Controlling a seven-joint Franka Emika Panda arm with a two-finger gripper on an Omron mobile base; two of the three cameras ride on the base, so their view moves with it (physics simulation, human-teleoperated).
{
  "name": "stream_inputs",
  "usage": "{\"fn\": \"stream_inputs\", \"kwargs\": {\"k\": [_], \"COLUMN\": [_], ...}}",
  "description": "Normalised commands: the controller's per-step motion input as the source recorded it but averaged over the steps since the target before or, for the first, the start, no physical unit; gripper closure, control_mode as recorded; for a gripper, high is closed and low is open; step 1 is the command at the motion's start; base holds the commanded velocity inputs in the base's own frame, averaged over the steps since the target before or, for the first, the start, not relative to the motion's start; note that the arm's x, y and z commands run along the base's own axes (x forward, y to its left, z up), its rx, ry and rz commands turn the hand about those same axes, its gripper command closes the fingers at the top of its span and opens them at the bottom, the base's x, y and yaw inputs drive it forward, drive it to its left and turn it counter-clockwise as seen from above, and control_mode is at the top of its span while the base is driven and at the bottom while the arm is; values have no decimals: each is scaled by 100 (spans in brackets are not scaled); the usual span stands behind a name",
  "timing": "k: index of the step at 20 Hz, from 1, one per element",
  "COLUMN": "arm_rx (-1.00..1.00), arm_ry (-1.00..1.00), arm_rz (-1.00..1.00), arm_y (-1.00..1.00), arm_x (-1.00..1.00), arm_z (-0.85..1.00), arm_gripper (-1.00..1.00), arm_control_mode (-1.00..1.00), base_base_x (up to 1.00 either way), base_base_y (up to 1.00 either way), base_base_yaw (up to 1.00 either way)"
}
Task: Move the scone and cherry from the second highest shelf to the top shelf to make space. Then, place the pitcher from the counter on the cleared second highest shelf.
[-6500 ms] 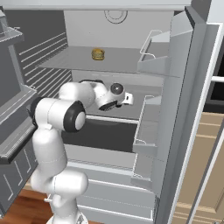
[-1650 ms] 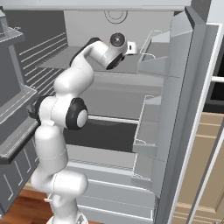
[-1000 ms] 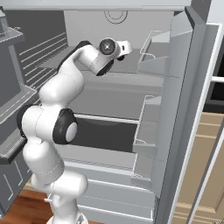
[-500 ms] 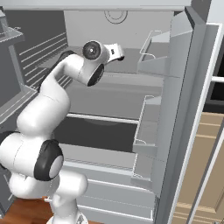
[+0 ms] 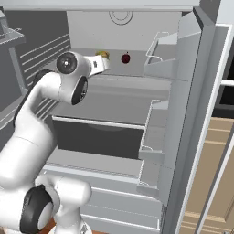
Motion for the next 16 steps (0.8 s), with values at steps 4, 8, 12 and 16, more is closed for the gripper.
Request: {"fn": "stream_inputs", "kwargs": {"k": [4, 8, 12, 16], "arm_rx": [9, 12, 3, 2], "arm_ry": [7, 4, 13, 32], "arm_rz": [0, 0, 0, -1], "arm_y": [27, 11, 12, 5], "arm_x": [-88, -83, -57, -42], "arm_z": [-11, -37, -56, -39], "arm_gripper": [-100, -100, -100, -100], "arm_control_mode": [-100, -100, -100, -100], "base_base_x": [0, 0, 0, 0], "base_base_y": [0, 0, 0, 0], "base_base_yaw": [0, 0, 0, 0]}}
